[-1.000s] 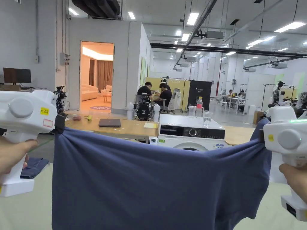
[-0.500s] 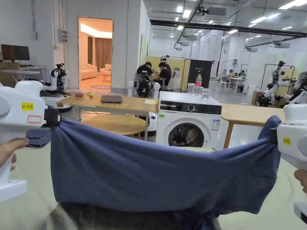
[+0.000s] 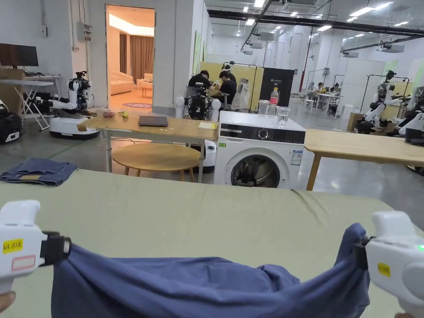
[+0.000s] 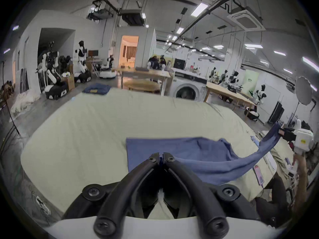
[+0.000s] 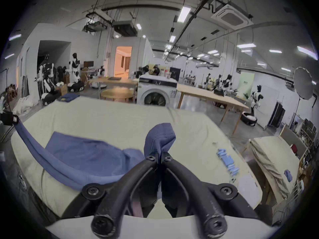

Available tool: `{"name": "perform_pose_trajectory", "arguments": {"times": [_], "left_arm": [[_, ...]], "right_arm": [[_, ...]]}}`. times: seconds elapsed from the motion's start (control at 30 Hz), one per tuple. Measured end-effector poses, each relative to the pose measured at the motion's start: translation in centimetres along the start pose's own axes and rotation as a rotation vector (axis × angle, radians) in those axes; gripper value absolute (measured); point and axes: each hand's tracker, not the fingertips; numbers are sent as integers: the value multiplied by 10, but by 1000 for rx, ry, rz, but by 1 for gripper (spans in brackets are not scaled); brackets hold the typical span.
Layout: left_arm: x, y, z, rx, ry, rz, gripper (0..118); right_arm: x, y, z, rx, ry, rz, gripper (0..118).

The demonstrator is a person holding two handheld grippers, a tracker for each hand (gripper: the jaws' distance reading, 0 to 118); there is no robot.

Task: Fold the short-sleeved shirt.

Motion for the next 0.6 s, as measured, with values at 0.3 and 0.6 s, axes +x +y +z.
{"name": "perform_pose_trajectory", "arguments": {"times": [0.3,0.6], "left_arm": [[-5,-89,-32,-177,74,27,0],[-19,-136,-66,-298,140,32,0]], "right_arm": [[-29,-85,-33,-198,51,-2,1],[-48,-129,-69,-314,88,-61,6]]}}
